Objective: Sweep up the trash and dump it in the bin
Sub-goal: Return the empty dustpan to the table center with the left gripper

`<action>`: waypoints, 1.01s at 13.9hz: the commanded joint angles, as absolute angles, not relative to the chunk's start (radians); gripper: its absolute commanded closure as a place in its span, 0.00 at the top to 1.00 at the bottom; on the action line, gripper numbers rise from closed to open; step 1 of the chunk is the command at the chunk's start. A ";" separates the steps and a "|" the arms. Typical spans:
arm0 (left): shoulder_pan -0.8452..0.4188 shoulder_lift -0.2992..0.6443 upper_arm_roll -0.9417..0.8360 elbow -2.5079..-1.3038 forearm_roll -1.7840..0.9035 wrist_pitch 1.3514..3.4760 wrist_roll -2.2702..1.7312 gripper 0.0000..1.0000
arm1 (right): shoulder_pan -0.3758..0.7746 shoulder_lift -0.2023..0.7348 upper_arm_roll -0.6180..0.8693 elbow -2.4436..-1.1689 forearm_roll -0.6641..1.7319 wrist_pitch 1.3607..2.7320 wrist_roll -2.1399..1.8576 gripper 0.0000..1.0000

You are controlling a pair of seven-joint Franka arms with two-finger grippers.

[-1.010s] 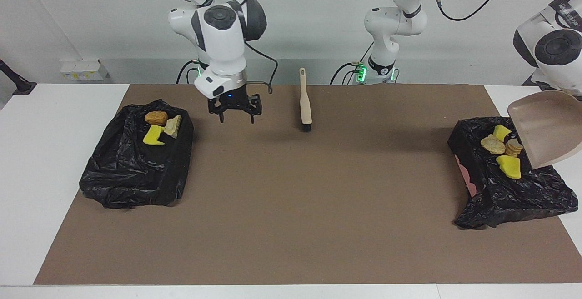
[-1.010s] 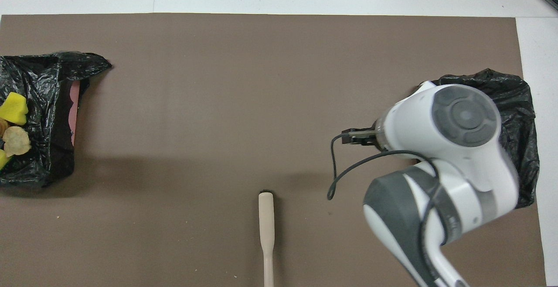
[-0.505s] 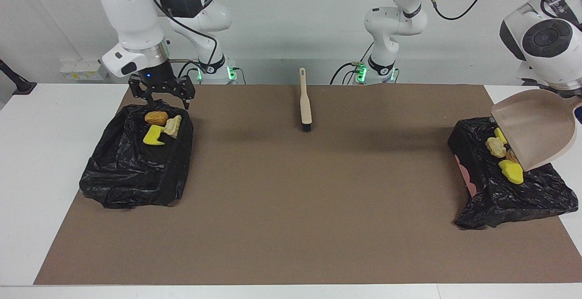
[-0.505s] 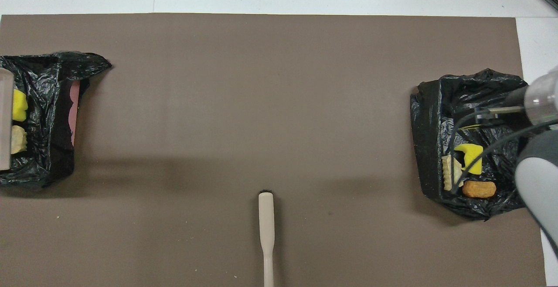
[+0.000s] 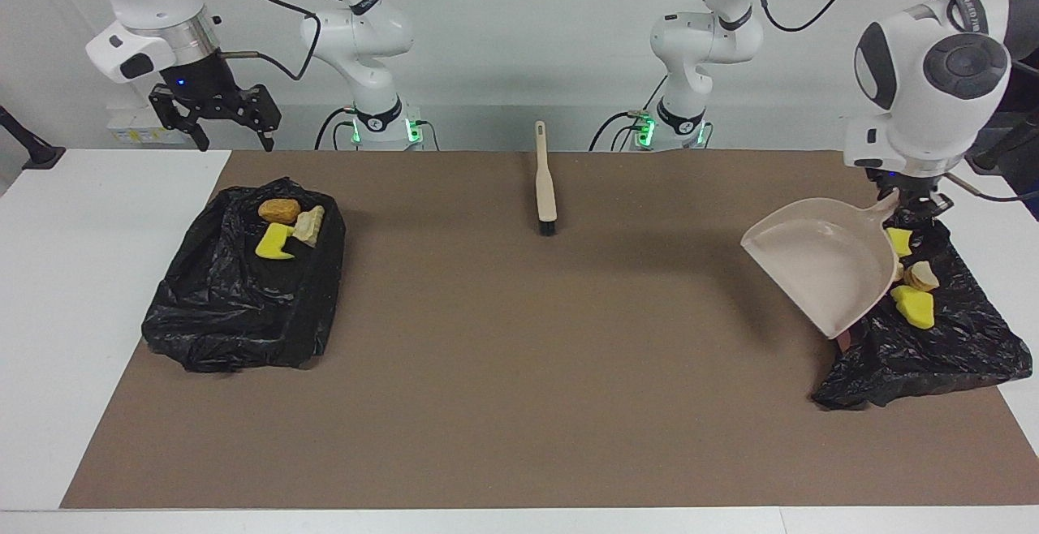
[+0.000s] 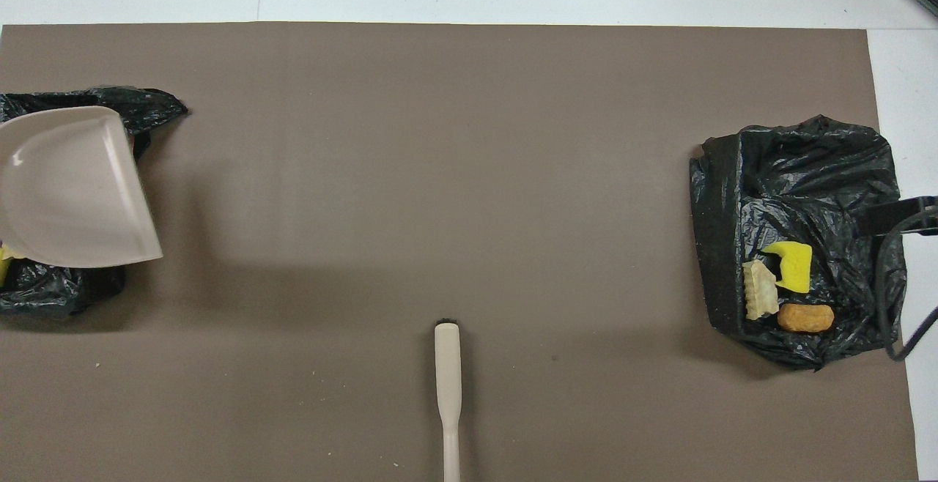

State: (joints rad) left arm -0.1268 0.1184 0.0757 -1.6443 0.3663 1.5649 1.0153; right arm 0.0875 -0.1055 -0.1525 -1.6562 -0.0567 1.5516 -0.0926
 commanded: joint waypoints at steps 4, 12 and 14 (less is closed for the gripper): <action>-0.129 0.116 -0.110 -1.712 0.153 1.607 0.466 0.00 | 0.094 -0.123 -0.144 -1.672 -0.049 1.542 -0.104 1.00; -0.144 0.340 -0.446 -1.677 0.124 1.891 -0.329 0.00 | 0.094 -0.121 -0.144 -1.671 -0.048 1.540 -0.104 1.00; -0.162 0.371 -0.460 -1.675 0.126 1.963 -0.452 0.00 | 0.092 -0.118 -0.143 -1.669 -0.049 1.543 -0.104 1.00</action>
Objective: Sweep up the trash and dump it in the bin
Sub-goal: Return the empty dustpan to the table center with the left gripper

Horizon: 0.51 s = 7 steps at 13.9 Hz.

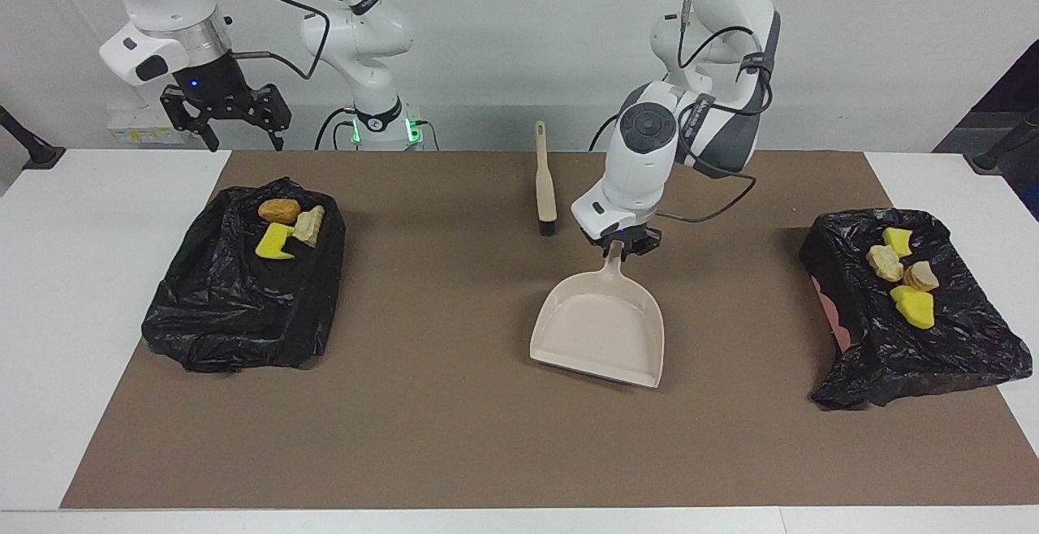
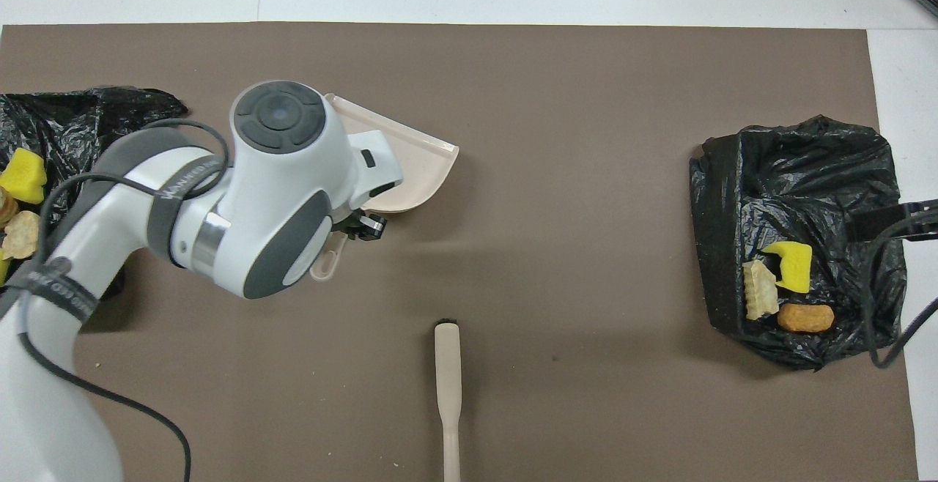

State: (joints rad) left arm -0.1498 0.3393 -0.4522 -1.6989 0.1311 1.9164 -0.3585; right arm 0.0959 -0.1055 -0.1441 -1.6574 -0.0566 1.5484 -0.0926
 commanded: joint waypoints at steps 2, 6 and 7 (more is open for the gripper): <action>-0.166 0.393 -0.474 -1.675 0.120 2.057 -0.540 0.00 | 0.095 -0.115 -0.143 -1.663 -0.048 1.545 -0.106 1.00; -0.169 0.402 -0.492 -1.692 0.115 2.095 -0.545 0.00 | 0.094 -0.114 -0.143 -1.663 -0.049 1.545 -0.106 1.00; -0.169 0.423 -0.495 -1.687 0.118 2.101 -0.546 0.00 | 0.095 -0.114 -0.144 -1.663 -0.049 1.545 -0.106 1.00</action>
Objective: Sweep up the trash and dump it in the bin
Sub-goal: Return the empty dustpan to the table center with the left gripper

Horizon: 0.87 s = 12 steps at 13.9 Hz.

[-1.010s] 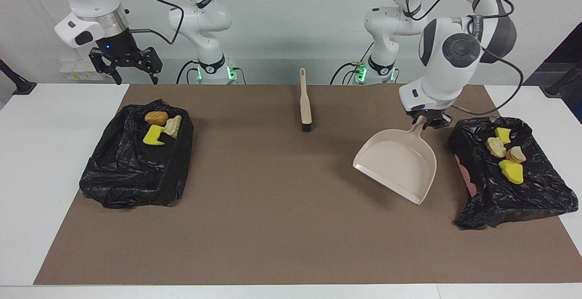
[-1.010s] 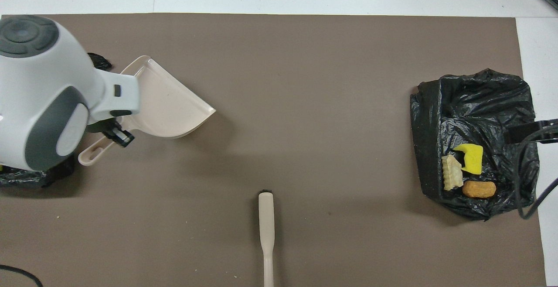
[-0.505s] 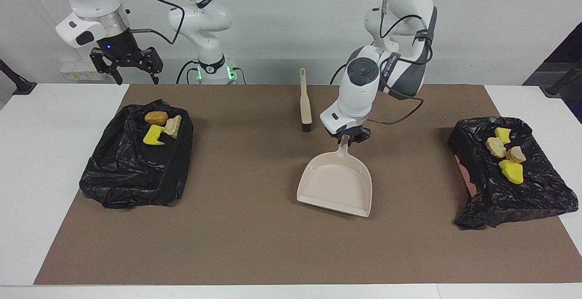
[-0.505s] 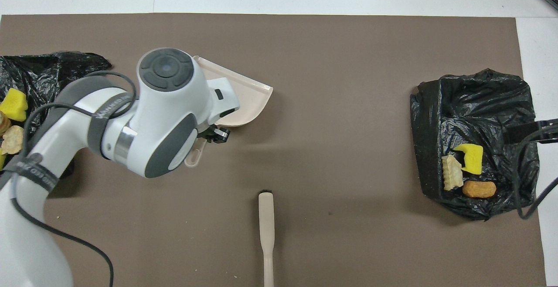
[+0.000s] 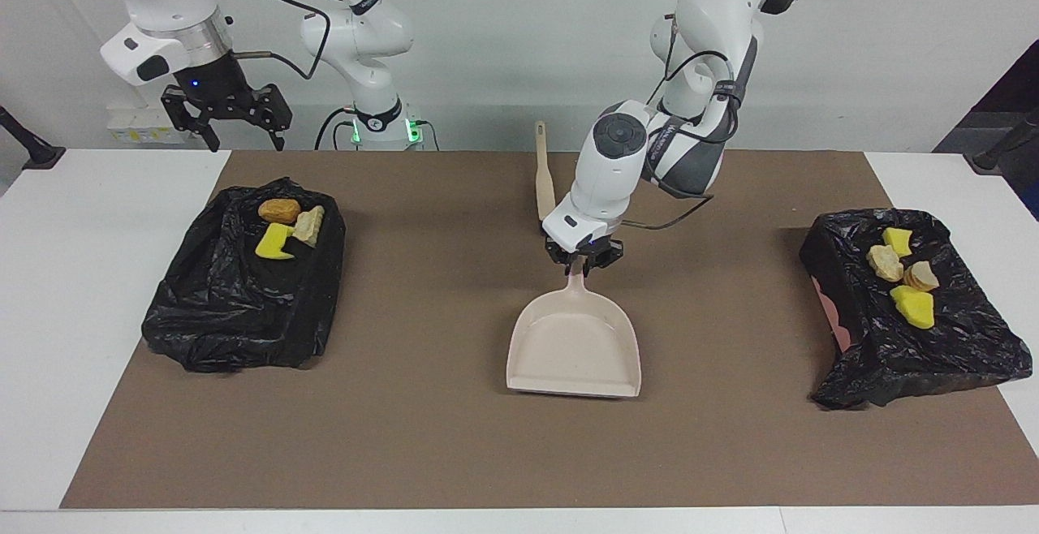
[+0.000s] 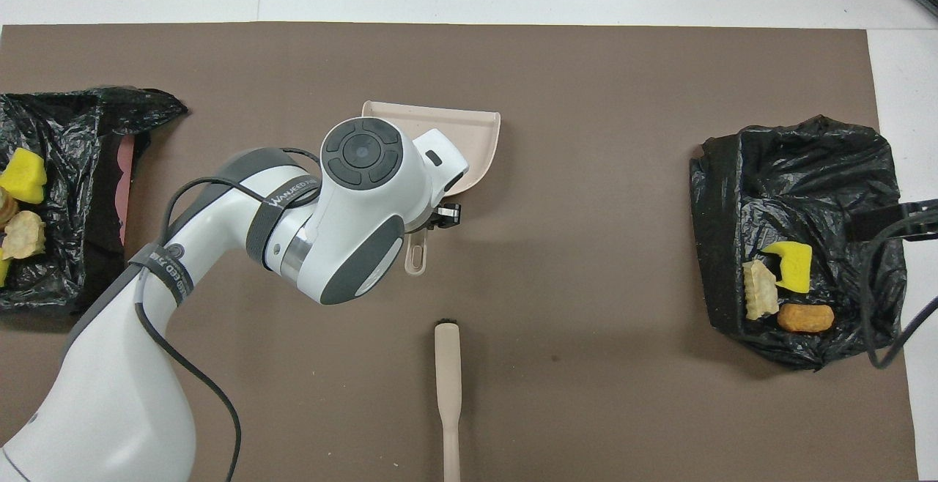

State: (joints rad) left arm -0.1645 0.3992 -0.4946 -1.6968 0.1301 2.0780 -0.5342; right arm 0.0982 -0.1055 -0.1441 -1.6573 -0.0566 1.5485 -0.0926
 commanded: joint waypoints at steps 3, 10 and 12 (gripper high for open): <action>-0.178 0.463 -0.503 -1.666 0.126 2.120 -0.564 0.00 | 0.095 -0.114 -0.143 -1.663 -0.049 1.545 -0.106 1.00; -0.198 0.434 -0.500 -1.677 0.140 2.082 -0.571 1.00 | 0.095 -0.115 -0.143 -1.661 -0.049 1.545 -0.106 1.00; -0.199 0.381 -0.451 -1.681 0.140 2.001 -0.554 1.00 | 0.095 -0.115 -0.143 -1.661 -0.049 1.545 -0.106 1.00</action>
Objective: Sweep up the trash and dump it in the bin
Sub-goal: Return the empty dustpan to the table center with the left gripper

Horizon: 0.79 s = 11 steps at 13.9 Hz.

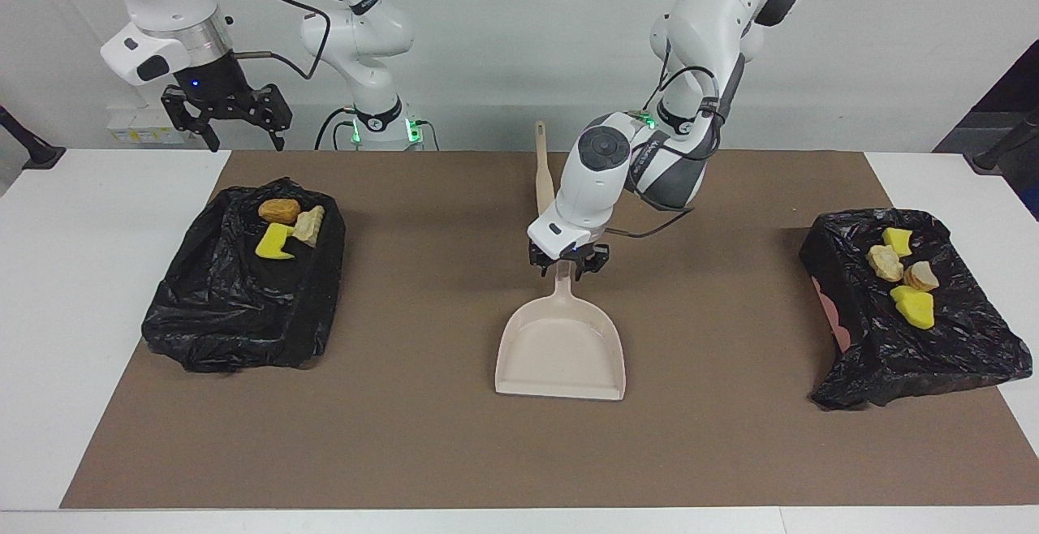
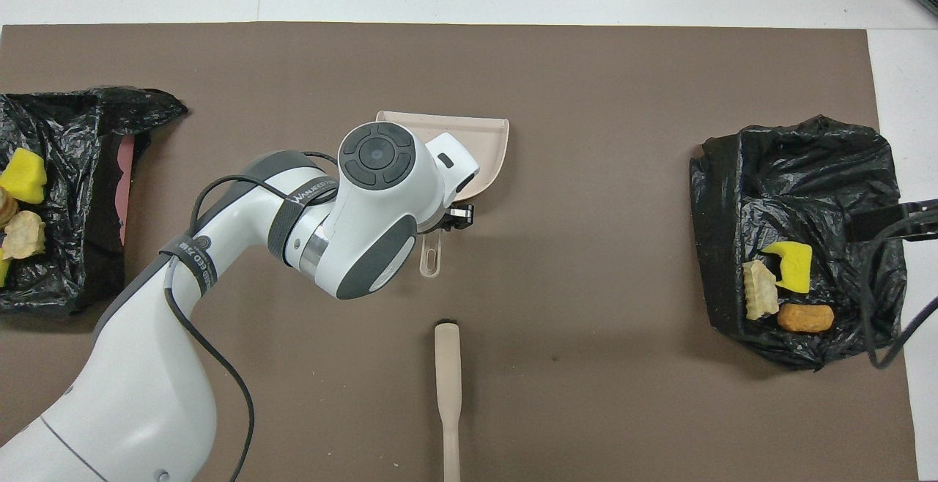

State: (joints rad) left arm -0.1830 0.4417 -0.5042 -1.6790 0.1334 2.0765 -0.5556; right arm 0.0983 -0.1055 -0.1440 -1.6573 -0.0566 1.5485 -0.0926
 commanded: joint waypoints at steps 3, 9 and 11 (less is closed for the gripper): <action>-0.227 0.278 -0.332 -1.722 0.140 1.919 -0.464 1.00 | 0.095 -0.114 -0.143 -1.661 -0.049 1.545 -0.106 1.00; -0.210 0.034 -0.057 -1.755 0.108 1.798 -0.027 1.00 | 0.095 -0.114 -0.143 -1.661 -0.049 1.545 -0.106 1.00; -0.190 -0.004 -0.008 -1.721 0.063 1.734 0.032 1.00 | 0.095 -0.114 -0.143 -1.661 -0.049 1.545 -0.106 1.00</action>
State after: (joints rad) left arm -0.1973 0.0542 -0.0393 -1.7038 0.0997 1.7755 -0.0180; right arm 0.0983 -0.1055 -0.1440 -1.6573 -0.0566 1.5485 -0.0926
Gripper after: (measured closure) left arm 0.000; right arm 0.000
